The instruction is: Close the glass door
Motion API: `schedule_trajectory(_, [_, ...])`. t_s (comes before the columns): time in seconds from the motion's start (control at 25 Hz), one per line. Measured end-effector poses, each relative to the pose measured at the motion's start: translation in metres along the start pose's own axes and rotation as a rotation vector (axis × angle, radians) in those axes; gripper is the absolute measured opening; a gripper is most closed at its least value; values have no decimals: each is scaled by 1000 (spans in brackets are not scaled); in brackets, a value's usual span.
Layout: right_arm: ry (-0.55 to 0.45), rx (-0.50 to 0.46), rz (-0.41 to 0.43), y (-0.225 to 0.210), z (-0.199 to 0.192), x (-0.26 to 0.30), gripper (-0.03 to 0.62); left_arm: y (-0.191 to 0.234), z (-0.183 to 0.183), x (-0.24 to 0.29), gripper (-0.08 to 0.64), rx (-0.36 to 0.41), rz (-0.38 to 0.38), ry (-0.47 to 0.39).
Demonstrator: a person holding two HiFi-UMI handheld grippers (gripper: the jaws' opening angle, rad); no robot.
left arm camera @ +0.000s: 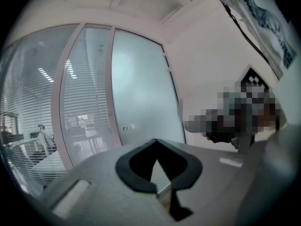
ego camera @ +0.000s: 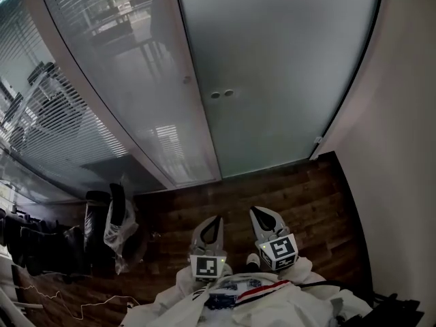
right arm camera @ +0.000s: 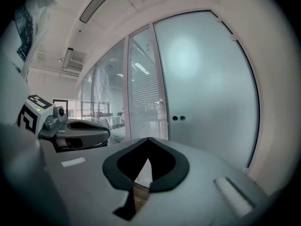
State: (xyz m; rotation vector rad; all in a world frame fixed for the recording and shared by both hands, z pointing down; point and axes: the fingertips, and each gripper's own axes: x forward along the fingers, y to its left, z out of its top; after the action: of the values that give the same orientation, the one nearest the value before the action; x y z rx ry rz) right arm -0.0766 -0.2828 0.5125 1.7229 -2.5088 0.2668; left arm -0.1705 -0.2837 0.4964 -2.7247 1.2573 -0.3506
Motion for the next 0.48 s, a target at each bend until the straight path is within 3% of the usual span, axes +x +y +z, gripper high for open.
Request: schedule_trajectory(0.48, [-37,-12,-18,-21,11,-4,5,-1,11,12,2,31,16,-30])
